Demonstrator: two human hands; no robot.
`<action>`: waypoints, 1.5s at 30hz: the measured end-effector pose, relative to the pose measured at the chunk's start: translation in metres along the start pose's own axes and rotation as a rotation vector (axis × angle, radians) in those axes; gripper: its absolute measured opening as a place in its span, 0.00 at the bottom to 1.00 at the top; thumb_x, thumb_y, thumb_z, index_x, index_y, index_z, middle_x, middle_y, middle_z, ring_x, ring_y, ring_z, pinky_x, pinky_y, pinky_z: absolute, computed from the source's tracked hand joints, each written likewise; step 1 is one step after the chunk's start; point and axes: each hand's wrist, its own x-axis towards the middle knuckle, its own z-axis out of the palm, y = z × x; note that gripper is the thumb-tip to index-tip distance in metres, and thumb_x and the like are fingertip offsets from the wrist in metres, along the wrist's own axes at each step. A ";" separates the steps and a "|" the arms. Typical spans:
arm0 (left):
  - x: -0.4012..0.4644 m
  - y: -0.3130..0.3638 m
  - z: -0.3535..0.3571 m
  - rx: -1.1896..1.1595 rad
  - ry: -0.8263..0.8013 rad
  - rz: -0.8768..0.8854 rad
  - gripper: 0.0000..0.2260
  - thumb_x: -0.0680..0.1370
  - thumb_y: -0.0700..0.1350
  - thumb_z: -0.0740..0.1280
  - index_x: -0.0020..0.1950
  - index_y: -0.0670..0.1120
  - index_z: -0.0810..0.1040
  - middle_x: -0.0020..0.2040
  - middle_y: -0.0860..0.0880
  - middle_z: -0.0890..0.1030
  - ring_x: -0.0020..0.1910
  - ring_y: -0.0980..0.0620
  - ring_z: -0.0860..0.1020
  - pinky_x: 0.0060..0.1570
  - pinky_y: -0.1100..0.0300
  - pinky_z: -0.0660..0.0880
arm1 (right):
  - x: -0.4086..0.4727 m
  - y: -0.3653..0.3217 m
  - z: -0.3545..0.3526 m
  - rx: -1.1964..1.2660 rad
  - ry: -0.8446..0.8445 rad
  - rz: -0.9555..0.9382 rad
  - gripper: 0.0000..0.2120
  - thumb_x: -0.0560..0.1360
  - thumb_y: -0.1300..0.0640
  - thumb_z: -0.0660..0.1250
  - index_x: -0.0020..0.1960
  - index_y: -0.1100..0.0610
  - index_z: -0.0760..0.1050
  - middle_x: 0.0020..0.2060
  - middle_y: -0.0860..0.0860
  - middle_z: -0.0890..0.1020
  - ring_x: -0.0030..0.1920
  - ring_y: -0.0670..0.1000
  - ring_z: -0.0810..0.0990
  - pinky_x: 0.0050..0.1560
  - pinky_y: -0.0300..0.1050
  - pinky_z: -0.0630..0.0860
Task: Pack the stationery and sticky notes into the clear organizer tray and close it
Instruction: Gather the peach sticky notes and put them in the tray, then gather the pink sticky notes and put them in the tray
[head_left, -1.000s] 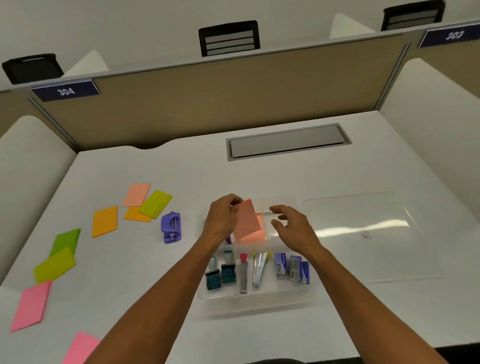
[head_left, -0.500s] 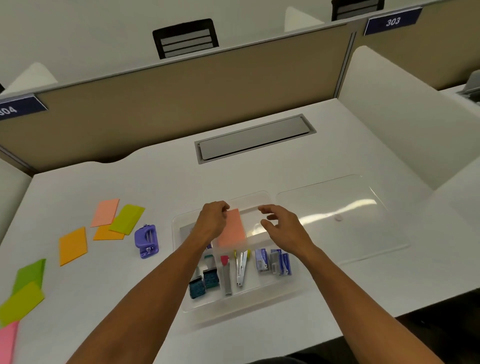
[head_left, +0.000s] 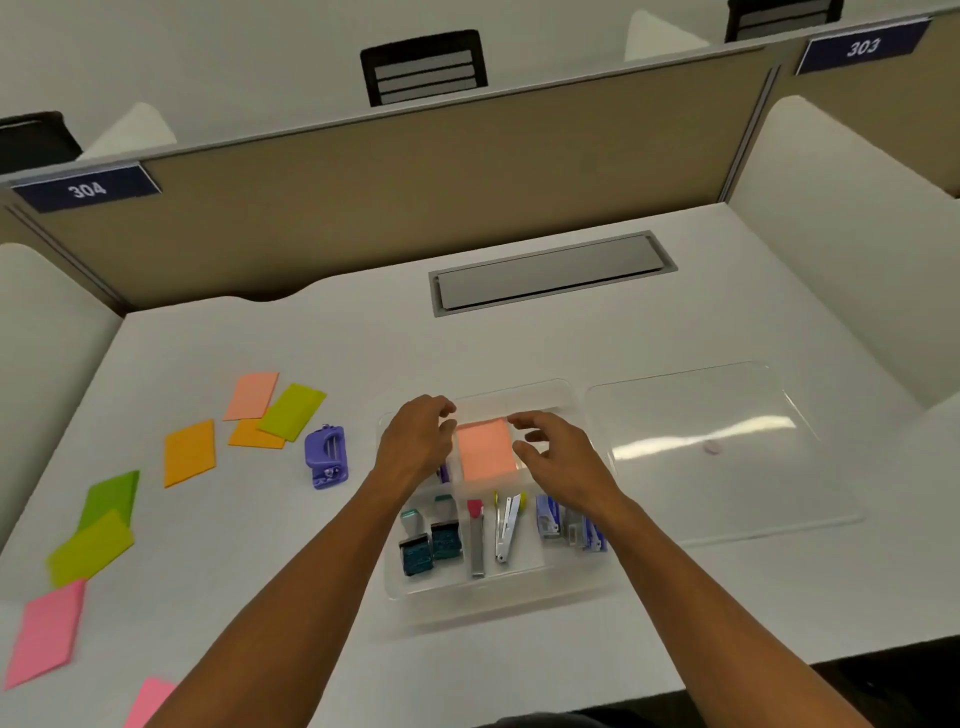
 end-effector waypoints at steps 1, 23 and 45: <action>-0.005 -0.005 -0.003 -0.004 0.012 -0.016 0.12 0.80 0.48 0.63 0.63 0.48 0.76 0.61 0.50 0.78 0.59 0.50 0.75 0.55 0.59 0.69 | 0.002 -0.003 0.005 -0.002 -0.017 -0.013 0.17 0.78 0.53 0.66 0.66 0.46 0.73 0.63 0.43 0.77 0.58 0.43 0.76 0.58 0.42 0.75; -0.245 -0.139 -0.035 0.126 0.302 -0.734 0.28 0.76 0.61 0.63 0.74 0.52 0.64 0.74 0.48 0.65 0.73 0.45 0.62 0.68 0.46 0.64 | -0.013 -0.076 0.156 -0.142 -0.632 -0.375 0.18 0.79 0.49 0.64 0.68 0.41 0.69 0.66 0.43 0.74 0.58 0.42 0.75 0.59 0.39 0.73; -0.297 -0.328 -0.094 0.092 0.210 -0.902 0.33 0.76 0.65 0.59 0.76 0.51 0.58 0.78 0.46 0.56 0.76 0.42 0.55 0.70 0.43 0.61 | -0.091 -0.139 0.352 -0.640 -0.940 -0.779 0.29 0.78 0.53 0.67 0.76 0.47 0.60 0.75 0.49 0.63 0.72 0.55 0.66 0.70 0.52 0.66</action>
